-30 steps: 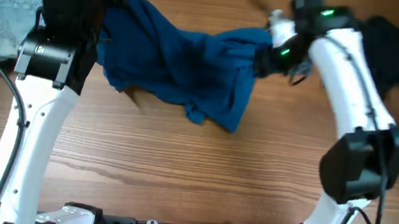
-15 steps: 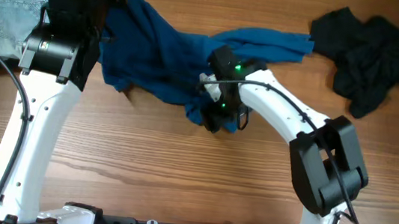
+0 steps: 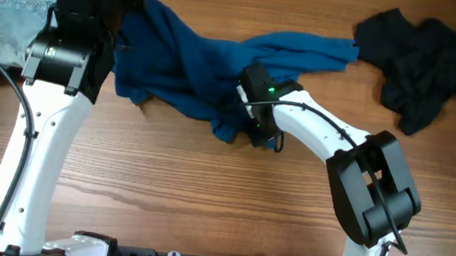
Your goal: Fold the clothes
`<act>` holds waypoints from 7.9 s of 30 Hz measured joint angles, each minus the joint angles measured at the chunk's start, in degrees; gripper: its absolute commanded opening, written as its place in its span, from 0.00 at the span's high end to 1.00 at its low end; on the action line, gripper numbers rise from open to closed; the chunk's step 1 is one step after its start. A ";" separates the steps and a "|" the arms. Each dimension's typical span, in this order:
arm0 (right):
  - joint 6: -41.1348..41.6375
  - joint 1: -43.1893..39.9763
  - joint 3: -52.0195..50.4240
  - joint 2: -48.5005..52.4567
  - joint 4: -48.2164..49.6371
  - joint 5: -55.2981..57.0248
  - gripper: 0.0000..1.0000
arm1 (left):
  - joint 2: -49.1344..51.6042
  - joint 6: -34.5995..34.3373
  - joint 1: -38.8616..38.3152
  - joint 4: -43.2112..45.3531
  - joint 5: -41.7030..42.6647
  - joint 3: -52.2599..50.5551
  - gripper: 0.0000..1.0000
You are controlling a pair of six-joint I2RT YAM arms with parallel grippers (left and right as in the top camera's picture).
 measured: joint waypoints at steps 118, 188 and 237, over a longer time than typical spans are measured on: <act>1.90 -27.93 28.06 -23.41 -30.93 -17.00 0.96 | -10.25 -15.65 12.59 -43.10 24.02 1.86 0.96; -1.73 -30.95 37.27 -23.34 -14.99 -23.74 0.96 | 66.42 5.60 -19.19 14.69 18.99 36.79 0.00; -0.96 -30.93 37.27 -23.34 -16.96 -25.00 0.48 | 70.95 0.66 -15.87 -0.46 22.75 43.10 0.80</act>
